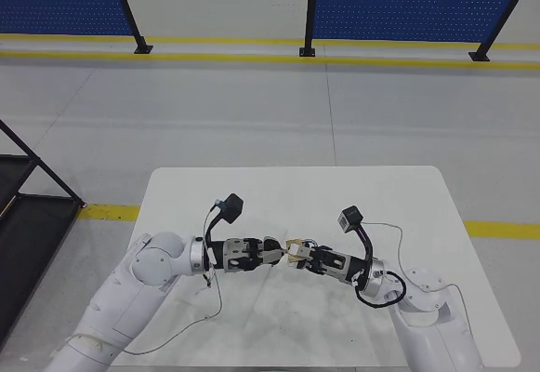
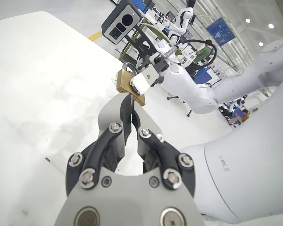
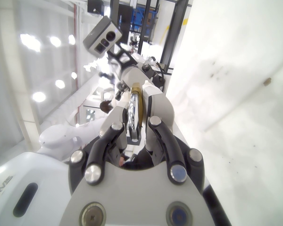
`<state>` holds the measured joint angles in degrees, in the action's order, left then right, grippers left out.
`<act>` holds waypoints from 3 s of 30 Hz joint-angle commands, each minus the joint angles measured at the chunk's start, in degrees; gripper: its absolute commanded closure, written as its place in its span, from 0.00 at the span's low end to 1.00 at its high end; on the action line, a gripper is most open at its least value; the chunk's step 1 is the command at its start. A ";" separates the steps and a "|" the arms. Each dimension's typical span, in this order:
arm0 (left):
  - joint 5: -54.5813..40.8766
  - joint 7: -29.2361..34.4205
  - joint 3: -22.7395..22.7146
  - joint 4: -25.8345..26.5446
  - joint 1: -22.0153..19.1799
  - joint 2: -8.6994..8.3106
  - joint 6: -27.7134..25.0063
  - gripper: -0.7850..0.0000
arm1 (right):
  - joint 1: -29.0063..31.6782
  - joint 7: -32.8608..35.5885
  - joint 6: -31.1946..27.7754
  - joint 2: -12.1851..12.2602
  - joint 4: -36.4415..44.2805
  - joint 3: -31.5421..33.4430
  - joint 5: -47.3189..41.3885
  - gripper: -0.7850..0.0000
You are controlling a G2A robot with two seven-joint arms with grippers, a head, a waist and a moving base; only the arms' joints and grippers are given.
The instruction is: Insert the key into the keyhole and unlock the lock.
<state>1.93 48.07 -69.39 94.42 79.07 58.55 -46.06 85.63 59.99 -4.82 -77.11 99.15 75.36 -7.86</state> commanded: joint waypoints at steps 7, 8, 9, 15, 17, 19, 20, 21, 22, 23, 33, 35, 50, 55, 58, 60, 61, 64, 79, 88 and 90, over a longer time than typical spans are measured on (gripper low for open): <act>5.19 -4.74 -0.68 1.11 0.99 -0.16 -1.94 1.00 | 0.00 0.00 0.00 0.00 0.00 0.00 0.00 1.00; 5.79 -5.28 -0.72 1.33 1.13 -0.17 -2.24 1.00 | 0.00 0.00 0.00 0.00 0.00 0.00 0.00 1.00; 6.34 -5.83 -0.76 1.45 1.29 -0.19 -2.57 1.00 | 0.00 0.00 0.00 0.00 0.00 0.00 0.00 1.00; 9.80 -8.60 -0.90 2.19 1.92 -0.29 -3.72 1.00 | 0.00 0.00 0.00 0.00 0.00 0.00 0.00 1.00; 10.51 -9.24 -0.81 2.40 2.05 -0.32 -4.01 1.00 | 0.00 0.00 0.00 0.00 0.00 0.00 0.00 1.00; 11.42 -9.80 -0.82 2.63 2.09 -0.37 -4.31 1.00 | 0.00 0.00 0.00 0.00 0.00 0.00 0.00 1.00; 11.86 -10.25 -0.84 2.72 2.13 -0.38 -4.53 1.00 | 0.00 0.00 0.00 0.00 0.00 0.00 0.00 1.00; 12.34 -10.61 -0.82 2.79 2.19 -0.39 -4.70 1.00 | 0.00 0.00 0.00 0.00 0.00 0.00 0.00 1.00; 12.87 -10.99 -0.83 2.91 2.20 -0.41 -4.93 1.00 | 0.00 0.00 0.00 0.00 0.00 0.00 0.00 1.00; 13.47 -11.43 -0.85 2.98 2.25 -0.42 -5.16 1.00 | 0.00 0.00 0.00 0.00 0.00 0.00 0.00 1.00; 21.40 -17.15 -1.58 4.23 3.14 -0.43 -6.09 1.00 | 0.00 0.00 0.00 0.00 0.00 0.00 0.00 1.00; 23.51 -18.67 -1.75 4.57 3.55 -0.40 -6.03 1.00 | 0.00 0.00 0.00 0.00 0.00 0.00 0.00 1.00; 39.83 -31.04 -2.88 6.68 5.90 -0.07 -6.63 1.00 | 0.00 0.00 0.00 0.00 0.00 0.00 0.00 1.00; 43.50 -34.43 -2.90 6.88 6.53 0.00 -6.99 1.00 | 0.00 0.00 0.00 0.00 0.00 0.00 0.00 1.00; 45.59 -36.31 -3.07 7.08 6.76 0.02 -7.08 1.00 | 0.00 0.00 0.00 0.00 0.00 0.00 0.00 1.00; 47.46 -37.46 -3.24 7.39 6.89 0.03 -6.89 1.00 | 0.00 0.00 0.00 0.00 0.00 0.00 0.00 1.00; 48.64 -38.07 -3.35 7.65 6.98 0.04 -6.59 1.00 | 0.00 0.00 0.00 0.00 0.00 0.00 0.00 1.00; 50.81 -40.17 -3.19 7.90 7.55 0.10 -6.29 1.00 | 0.00 0.00 0.00 0.00 0.00 0.00 0.00 1.00; 61.14 -48.23 -3.05 9.04 8.88 0.23 -3.55 1.00 | 0.00 0.00 0.00 0.00 0.00 0.00 0.00 1.00; 64.74 -50.85 -2.80 9.11 9.14 0.17 -3.19 1.00 | 0.00 0.00 0.00 0.00 0.00 0.00 0.00 1.00; 65.01 -51.23 -2.78 9.10 9.23 0.15 -3.11 1.00 | 0.00 0.00 0.00 0.00 0.00 0.00 0.00 1.00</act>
<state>66.80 -2.93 -72.18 103.53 88.25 58.72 -49.24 85.63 59.99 -4.82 -77.11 99.15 75.36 -7.86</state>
